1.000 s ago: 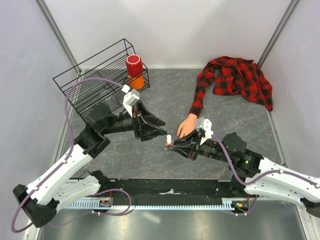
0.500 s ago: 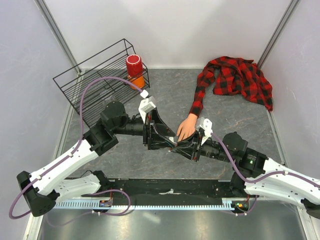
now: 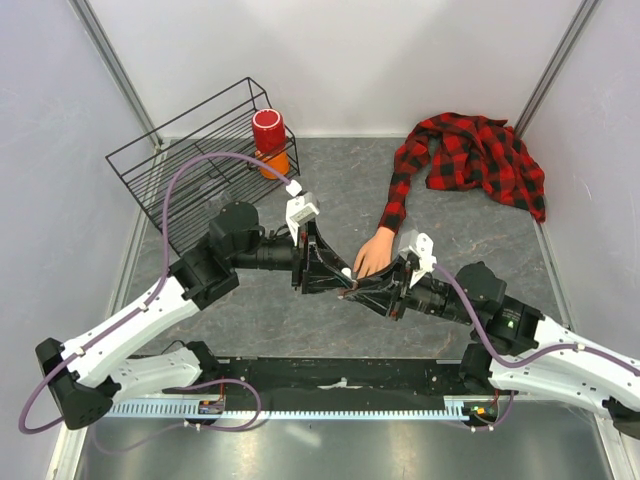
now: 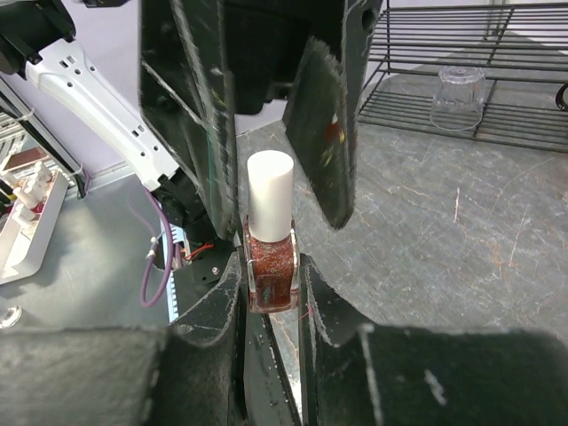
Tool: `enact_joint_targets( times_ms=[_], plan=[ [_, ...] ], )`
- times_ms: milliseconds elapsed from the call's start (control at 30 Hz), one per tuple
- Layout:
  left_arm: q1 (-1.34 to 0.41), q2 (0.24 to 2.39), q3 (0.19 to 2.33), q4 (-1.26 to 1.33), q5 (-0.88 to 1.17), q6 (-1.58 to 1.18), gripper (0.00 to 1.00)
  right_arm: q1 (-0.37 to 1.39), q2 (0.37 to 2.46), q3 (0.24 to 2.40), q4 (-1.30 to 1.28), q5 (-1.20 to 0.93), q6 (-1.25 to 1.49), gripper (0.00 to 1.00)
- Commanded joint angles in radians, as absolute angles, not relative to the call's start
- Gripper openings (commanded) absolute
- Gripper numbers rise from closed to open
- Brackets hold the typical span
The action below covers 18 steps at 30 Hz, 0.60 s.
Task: Paint the nails
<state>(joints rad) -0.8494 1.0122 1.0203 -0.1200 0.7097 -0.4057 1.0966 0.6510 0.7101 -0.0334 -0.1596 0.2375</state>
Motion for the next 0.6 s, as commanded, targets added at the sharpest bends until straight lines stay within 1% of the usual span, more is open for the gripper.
enact_joint_targets(
  times_ms=[0,67,100,133,233,300,367,433,567],
  plan=[
    [-0.859,1.014,1.063,-0.078,0.719,-0.393,0.45,1.095,0.672,0.770,0.003,-0.173,0.219,0.00],
    [-0.859,1.008,1.065,-0.071,0.710,-0.399,0.22,1.095,0.673,0.770,0.005,-0.176,0.218,0.00],
    [-0.859,1.005,1.066,-0.072,0.704,-0.399,0.15,1.095,0.670,0.769,0.003,-0.170,0.216,0.00],
    [-0.859,1.000,1.065,-0.072,0.690,-0.403,0.02,1.095,0.664,0.769,0.003,-0.157,0.224,0.08],
    [-0.859,0.971,1.045,-0.051,0.623,-0.425,0.02,1.095,0.641,0.746,0.031,-0.130,0.248,0.49],
    [-0.859,0.954,1.023,-0.013,0.591,-0.452,0.02,1.095,0.632,0.713,0.084,-0.124,0.264,0.62],
    [-0.859,0.945,1.016,-0.005,0.583,-0.469,0.02,1.095,0.634,0.693,0.116,-0.147,0.273,0.64],
    [-0.859,0.945,1.015,-0.003,0.584,-0.480,0.02,1.095,0.647,0.692,0.138,-0.149,0.275,0.62],
    [-0.859,0.951,1.016,0.021,0.586,-0.495,0.02,1.095,0.676,0.702,0.156,-0.159,0.264,0.54]
  ],
)
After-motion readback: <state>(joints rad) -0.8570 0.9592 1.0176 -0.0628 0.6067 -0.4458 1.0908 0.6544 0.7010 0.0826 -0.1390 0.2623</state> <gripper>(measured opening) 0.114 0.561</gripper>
